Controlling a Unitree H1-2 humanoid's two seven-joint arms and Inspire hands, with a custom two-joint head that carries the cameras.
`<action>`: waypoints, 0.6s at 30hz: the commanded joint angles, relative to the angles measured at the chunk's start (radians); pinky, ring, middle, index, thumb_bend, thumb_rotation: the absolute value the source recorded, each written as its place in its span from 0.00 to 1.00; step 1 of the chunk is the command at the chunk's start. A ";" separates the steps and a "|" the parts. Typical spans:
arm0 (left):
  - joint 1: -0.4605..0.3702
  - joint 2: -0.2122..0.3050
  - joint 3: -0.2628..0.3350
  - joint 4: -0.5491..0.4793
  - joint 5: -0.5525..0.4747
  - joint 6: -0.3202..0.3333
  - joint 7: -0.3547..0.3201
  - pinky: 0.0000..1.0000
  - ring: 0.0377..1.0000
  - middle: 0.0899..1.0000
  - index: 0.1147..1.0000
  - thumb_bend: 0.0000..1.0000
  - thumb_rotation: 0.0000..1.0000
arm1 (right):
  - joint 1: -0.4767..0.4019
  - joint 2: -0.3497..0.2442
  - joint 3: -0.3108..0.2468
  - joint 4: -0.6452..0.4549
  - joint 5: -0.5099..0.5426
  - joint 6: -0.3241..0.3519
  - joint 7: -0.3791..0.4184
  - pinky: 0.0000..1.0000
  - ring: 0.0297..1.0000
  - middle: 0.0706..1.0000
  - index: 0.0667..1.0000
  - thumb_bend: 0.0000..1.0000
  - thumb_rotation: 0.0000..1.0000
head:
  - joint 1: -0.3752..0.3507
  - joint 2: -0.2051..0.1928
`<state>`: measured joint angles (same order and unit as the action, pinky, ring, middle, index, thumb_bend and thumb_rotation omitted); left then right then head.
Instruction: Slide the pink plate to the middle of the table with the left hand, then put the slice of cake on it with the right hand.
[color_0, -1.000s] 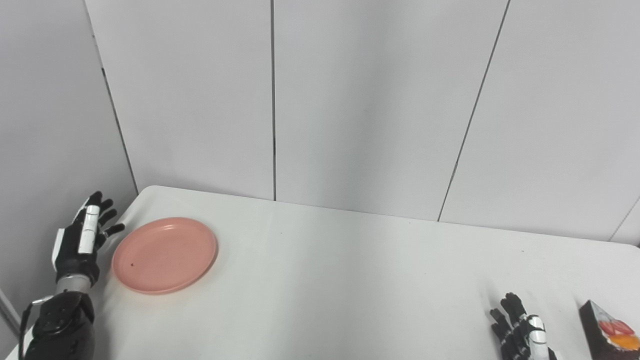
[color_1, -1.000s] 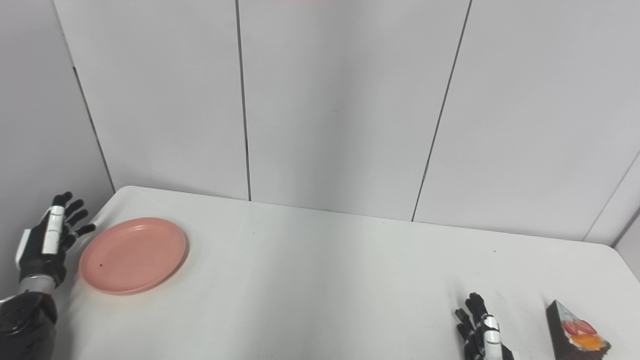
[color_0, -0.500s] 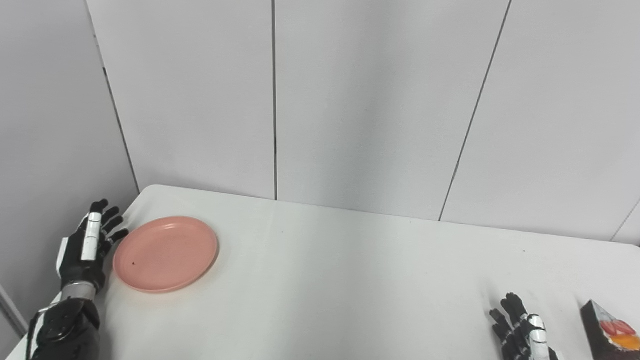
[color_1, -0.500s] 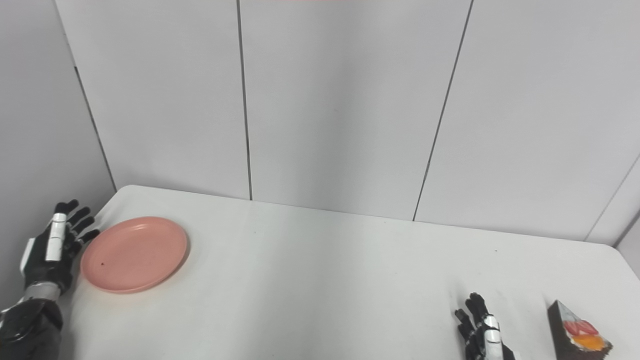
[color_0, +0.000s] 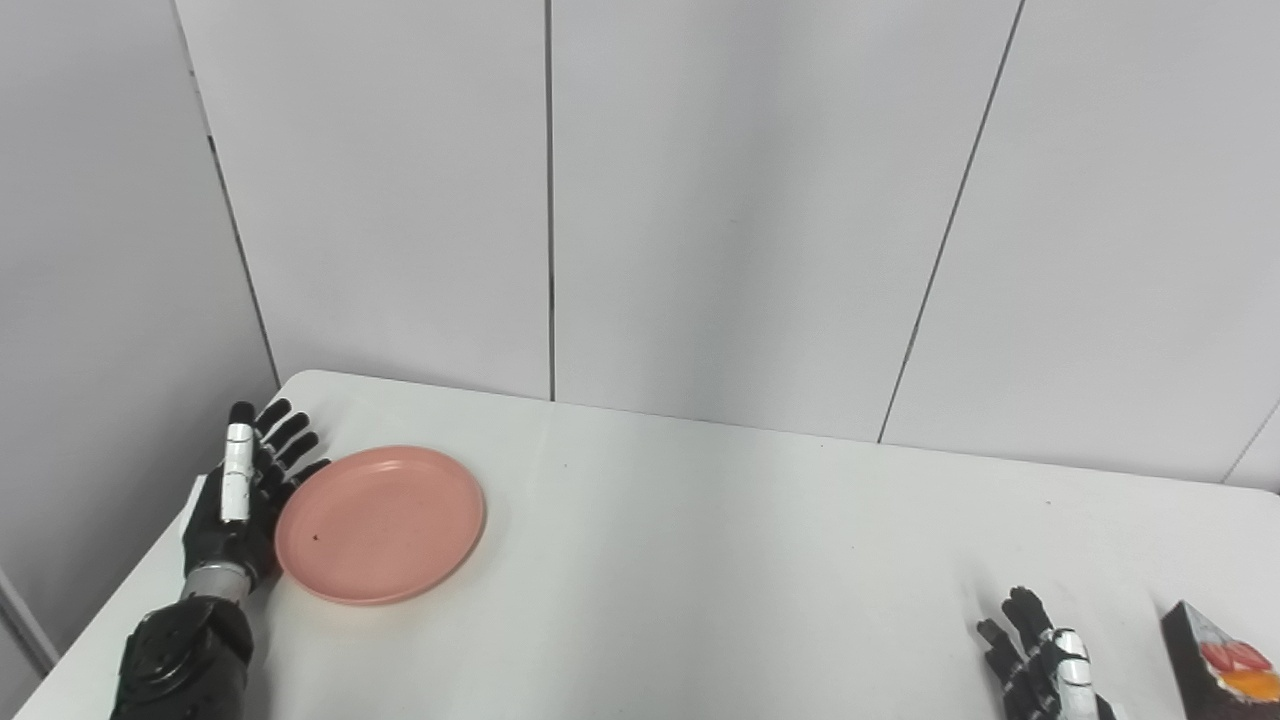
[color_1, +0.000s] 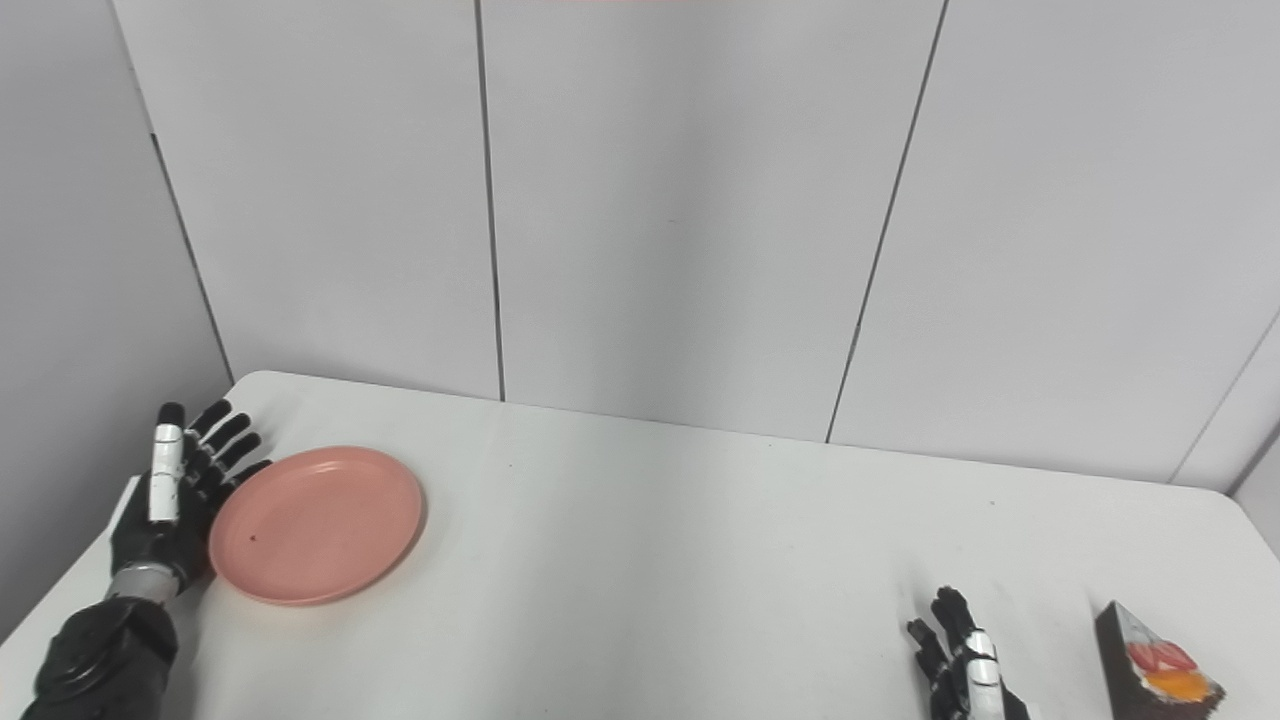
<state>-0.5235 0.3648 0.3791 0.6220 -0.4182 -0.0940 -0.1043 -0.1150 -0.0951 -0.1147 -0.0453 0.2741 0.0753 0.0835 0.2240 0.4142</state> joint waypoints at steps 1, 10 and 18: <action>-0.013 0.012 -0.007 -0.035 0.008 0.002 -0.009 0.72 0.86 0.85 0.82 0.87 0.87 | 0.008 -0.004 0.003 -0.020 -0.005 0.030 0.000 1.00 0.92 0.96 0.93 0.67 0.95 | -0.002 0.001; -0.011 -0.015 -0.029 -0.060 0.009 0.025 -0.011 0.75 0.88 0.86 0.81 0.90 0.84 | 0.009 -0.002 0.008 -0.021 -0.011 0.031 0.001 1.00 0.91 0.96 0.93 0.69 0.94 | -0.012 0.006; -0.016 -0.056 -0.091 -0.082 0.075 0.031 0.008 0.69 0.84 0.80 0.79 0.85 0.90 | 0.010 -0.001 0.010 -0.019 -0.011 0.025 0.006 1.00 0.92 0.96 0.94 0.66 0.95 | -0.025 0.012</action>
<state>-0.5193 0.3126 0.2951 0.5615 -0.3554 -0.0644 -0.0994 -0.1124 -0.0949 -0.1098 -0.0491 0.2590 0.0763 0.0817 0.2040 0.4234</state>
